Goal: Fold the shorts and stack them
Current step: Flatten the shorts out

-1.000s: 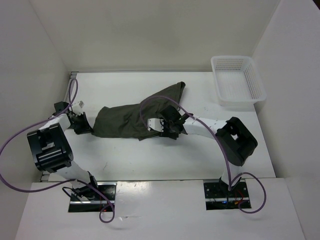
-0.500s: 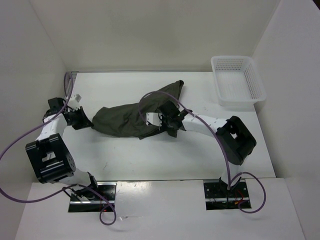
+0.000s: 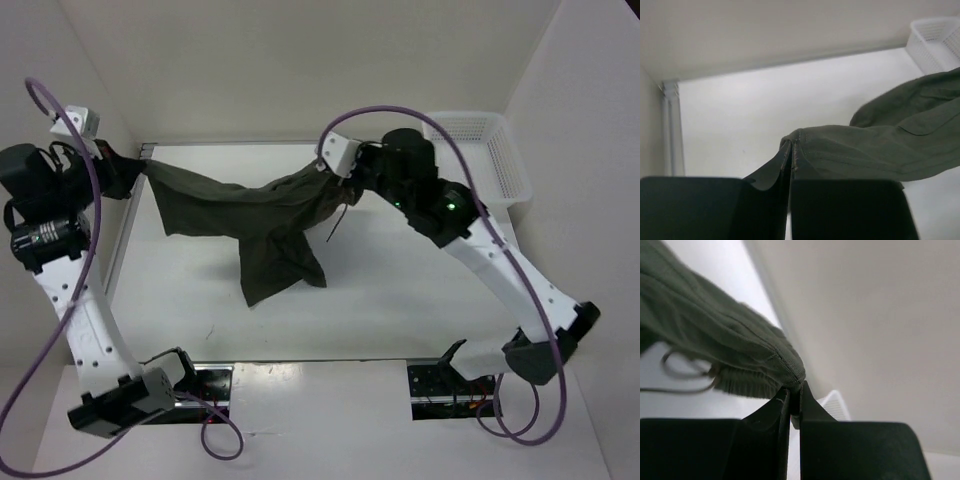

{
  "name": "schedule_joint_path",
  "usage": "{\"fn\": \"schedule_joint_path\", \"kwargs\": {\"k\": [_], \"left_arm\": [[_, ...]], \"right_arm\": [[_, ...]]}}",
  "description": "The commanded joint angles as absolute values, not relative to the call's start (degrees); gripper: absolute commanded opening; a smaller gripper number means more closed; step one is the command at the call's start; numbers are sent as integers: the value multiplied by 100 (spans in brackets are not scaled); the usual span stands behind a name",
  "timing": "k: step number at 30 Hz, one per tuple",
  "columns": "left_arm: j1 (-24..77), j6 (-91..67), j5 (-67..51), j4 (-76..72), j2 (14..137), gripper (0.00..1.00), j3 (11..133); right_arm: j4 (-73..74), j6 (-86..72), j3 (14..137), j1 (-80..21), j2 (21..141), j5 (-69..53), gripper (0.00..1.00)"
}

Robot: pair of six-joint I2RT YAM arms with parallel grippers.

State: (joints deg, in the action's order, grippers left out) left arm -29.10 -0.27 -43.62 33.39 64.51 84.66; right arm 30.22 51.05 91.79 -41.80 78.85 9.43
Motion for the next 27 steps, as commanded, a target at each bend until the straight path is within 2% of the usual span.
{"fn": "schedule_joint_path", "kwargs": {"k": [1,5,10,13,15,19,23,27], "left_arm": [[-2918,0,-4790,3428,6047,0,9339],[-2918,0,-4273,2998,5889,0,10281],[-3093,0,-4104,2655,6152,0,10916],[-3146,0,-4078,2541,6547,0,10698],[-3199,0,-4375,2427,7012,0,10521],[-3199,0,-4728,2197,8038,0,10248],[-2928,0,-4615,2373,9060,0,10537],[-2313,0,-4272,2619,10018,0,10767]], "right_arm": [[3155,5071,9825,-4148,7436,1081,0],[3610,4729,11087,-4148,7374,809,0],[4034,4299,11996,-4148,7558,388,0],[3895,4175,11630,-4148,7559,325,0],[3614,4123,10822,-4035,7471,404,0],[3279,3422,9898,-3508,7846,-244,0],[3208,2664,9949,-2814,8802,-992,0],[3085,2435,10247,-2681,9956,-1222,0]]}}
